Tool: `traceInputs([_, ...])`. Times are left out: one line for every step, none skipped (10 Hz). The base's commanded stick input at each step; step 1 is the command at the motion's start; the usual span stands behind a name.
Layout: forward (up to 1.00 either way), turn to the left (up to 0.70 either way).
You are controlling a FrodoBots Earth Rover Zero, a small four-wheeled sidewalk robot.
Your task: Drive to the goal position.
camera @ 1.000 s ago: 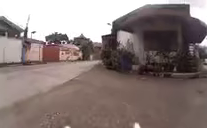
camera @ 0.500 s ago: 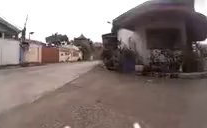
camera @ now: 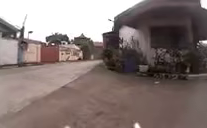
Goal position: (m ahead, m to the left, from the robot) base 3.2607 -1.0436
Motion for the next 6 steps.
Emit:
traceInputs([0.70,0.00])
traceInputs([0.70,0.00])
traceInputs([0.70,0.00])
traceInputs([0.70,0.00])
traceInputs([0.70,0.00])
traceInputs([0.70,0.00])
